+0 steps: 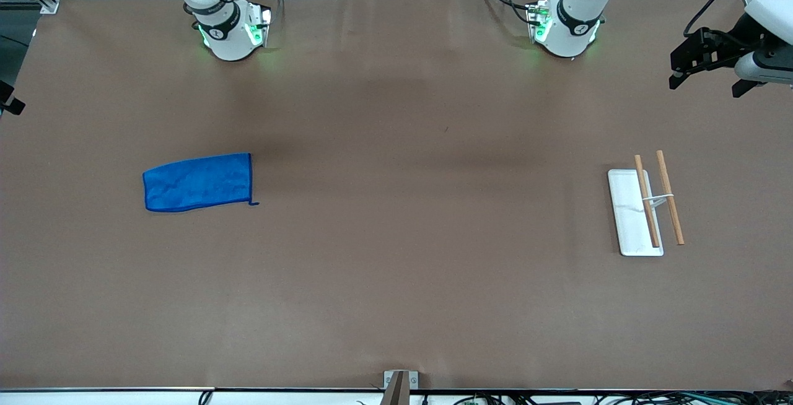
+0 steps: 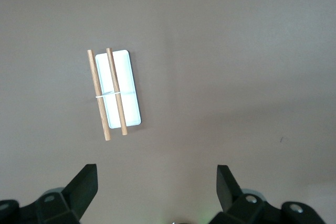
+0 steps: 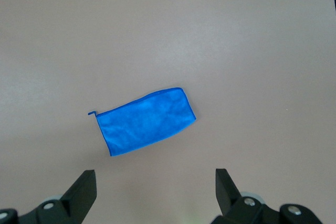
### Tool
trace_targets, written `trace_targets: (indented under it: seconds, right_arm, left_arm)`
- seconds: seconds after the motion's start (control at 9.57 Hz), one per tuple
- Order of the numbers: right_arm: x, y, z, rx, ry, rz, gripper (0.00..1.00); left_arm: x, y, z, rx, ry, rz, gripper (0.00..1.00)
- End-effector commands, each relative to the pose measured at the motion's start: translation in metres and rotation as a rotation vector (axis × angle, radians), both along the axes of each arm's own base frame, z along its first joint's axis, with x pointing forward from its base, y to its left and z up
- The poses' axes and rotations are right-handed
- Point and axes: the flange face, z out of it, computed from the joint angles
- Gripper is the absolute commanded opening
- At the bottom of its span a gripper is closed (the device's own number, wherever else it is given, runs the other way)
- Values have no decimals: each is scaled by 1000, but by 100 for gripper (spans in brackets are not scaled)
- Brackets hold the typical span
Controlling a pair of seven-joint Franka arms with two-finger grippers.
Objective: Right arm passes towel to left arm to hang
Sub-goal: 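Reach the right gripper toward the blue towel's edge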
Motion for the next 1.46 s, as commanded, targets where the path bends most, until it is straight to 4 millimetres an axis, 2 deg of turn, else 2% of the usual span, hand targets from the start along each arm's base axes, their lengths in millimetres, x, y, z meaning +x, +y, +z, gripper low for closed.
trace_targets:
  seconds: [0.0,0.21,0.31,0.52,0.63,0.84,1.04,1.15,1.25,1.36]
  right_arm:
    - [-3,0,0,12,2,-9,100]
    - [-4,0,0,13,9,-5,100]
    - [-3,2,-14,22,56,65,100]
    - [5,7,-73,30,120,104,100]
    - [7,7,-108,32,129,107,100]
    - [6,22,-201,26,124,141,100]
    - [-8,38,-298,10,64,178,100]
    - [-13,39,-343,7,52,180,100]
    - [-17,44,-383,3,51,191,100]
    - [-21,50,-413,-3,29,210,100]
  left_arm:
    - [4,2,-14,6,51,8,100]
    - [4,5,-13,7,49,14,100]
    - [4,7,-13,7,48,16,100]
    - [4,8,-14,5,51,19,100]
    - [5,7,-14,5,51,8,100]
    - [6,8,-16,4,54,9,100]
    - [6,10,-15,3,53,12,100]
    - [6,9,-16,5,52,11,100]
    - [8,9,-18,3,57,14,100]
    - [8,7,-18,3,57,9,100]
